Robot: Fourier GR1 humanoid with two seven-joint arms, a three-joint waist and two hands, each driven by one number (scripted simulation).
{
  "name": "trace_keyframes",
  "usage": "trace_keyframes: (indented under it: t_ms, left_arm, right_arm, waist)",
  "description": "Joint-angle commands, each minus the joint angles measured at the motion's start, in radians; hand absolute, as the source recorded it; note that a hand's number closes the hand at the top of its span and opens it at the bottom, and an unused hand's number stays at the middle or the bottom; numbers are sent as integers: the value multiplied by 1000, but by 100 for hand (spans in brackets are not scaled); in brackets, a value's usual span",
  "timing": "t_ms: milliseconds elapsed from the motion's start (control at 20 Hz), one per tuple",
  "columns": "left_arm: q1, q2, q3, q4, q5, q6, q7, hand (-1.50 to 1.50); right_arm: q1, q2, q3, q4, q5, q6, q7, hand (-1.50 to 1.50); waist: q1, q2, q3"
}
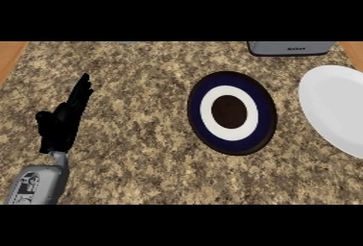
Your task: Pick the pear from the plate and place it in the plate
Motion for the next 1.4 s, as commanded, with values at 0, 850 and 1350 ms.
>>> trace_keyframes:
  t_ms: [0, 850, 1350]
  left_arm:
    - [-44, -20, -25, 13, -16, 3, 11, 0]
    - [-55, -56, -50, 54, -59, 8, -10, 0]
    - [-81, -58, -20, 80, -48, -3, -8, 0]
  right_arm:
    - [-23, -55, -44, 151, -33, 54, -234, 150]
    - [-343, 154, 260, 305, 135, 10, -147, 150]
    - [-445, 294, 354, 541, 313, -152, -49, -150]
  waist:
    - [32, 9, -3]
    - [55, 0, -11]
    - [58, 5, -10]
